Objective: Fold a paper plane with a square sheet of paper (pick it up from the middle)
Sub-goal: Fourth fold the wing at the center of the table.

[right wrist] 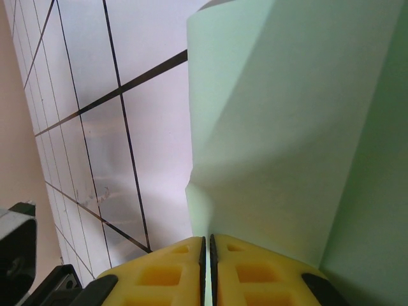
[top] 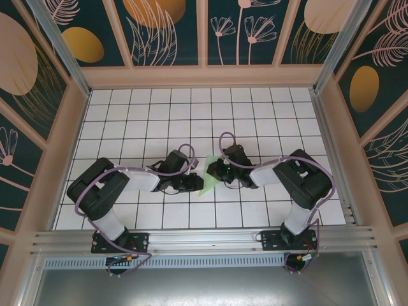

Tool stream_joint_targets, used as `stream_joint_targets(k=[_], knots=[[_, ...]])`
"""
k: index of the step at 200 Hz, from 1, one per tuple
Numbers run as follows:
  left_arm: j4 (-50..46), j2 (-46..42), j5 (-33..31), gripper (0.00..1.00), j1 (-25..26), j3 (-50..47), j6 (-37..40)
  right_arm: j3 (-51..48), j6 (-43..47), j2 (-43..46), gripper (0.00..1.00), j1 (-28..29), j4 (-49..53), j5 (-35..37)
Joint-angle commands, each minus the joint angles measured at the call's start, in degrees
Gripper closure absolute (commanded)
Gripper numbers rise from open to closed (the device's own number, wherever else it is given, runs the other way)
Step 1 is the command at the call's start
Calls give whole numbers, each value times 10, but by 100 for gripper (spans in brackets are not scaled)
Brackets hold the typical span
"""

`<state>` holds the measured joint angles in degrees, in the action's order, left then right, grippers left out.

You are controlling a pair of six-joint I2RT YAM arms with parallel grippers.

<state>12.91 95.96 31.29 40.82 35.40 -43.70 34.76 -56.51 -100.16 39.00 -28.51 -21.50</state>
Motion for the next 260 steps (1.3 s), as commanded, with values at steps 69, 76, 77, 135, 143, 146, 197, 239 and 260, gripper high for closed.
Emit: stream_joint_targets(k=[69,76,77,135,143,146,197,239,260], knots=[[-102,-100,-51,80,4,6,-1,-14,3,-40,86,-2,60,29],[-91,-105,-43,80,4,8,-3,-14,3,-40,86,-1,59,30],[-89,-106,-42,80,4,9,-4,-14,3,-40,86,-1,60,30],[-4,-48,53,78,7,37,-24,-15,2,-42,86,-1,60,32],[0,-37,58,78,7,41,-24,-14,3,-42,86,-1,60,31],[2,-34,60,78,7,42,-26,-14,2,-42,86,-1,59,31],[2,18,56,78,8,36,-28,-13,4,-44,86,-1,65,31],[-4,37,35,79,8,1,-27,-14,5,-45,86,0,67,34],[-11,30,29,80,8,-15,-23,-15,6,-46,86,0,68,35]])
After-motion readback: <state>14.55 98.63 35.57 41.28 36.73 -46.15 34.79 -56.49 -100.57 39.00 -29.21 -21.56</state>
